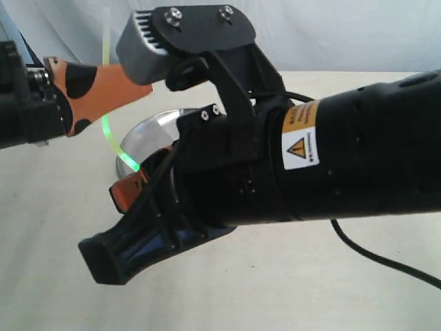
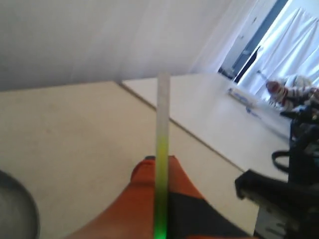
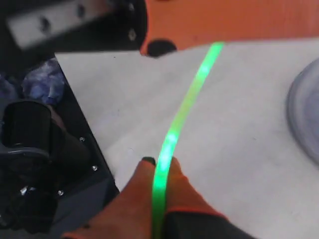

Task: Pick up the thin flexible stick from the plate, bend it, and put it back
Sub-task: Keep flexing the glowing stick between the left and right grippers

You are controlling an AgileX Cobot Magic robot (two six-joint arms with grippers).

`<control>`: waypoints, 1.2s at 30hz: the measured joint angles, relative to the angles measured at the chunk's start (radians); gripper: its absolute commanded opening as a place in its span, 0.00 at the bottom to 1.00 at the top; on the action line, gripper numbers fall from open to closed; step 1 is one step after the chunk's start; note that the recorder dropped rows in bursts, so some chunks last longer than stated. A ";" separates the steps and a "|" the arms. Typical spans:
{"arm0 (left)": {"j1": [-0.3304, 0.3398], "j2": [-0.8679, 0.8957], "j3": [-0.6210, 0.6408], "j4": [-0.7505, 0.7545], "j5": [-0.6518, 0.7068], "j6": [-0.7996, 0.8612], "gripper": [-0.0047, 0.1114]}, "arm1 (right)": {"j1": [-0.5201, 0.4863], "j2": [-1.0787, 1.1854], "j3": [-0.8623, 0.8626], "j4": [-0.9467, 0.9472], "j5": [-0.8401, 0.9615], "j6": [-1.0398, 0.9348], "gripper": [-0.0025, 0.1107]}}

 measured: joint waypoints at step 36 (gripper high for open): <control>0.002 -0.051 -0.027 0.076 -0.025 -0.092 0.04 | -0.021 0.041 0.007 0.210 0.014 -0.188 0.01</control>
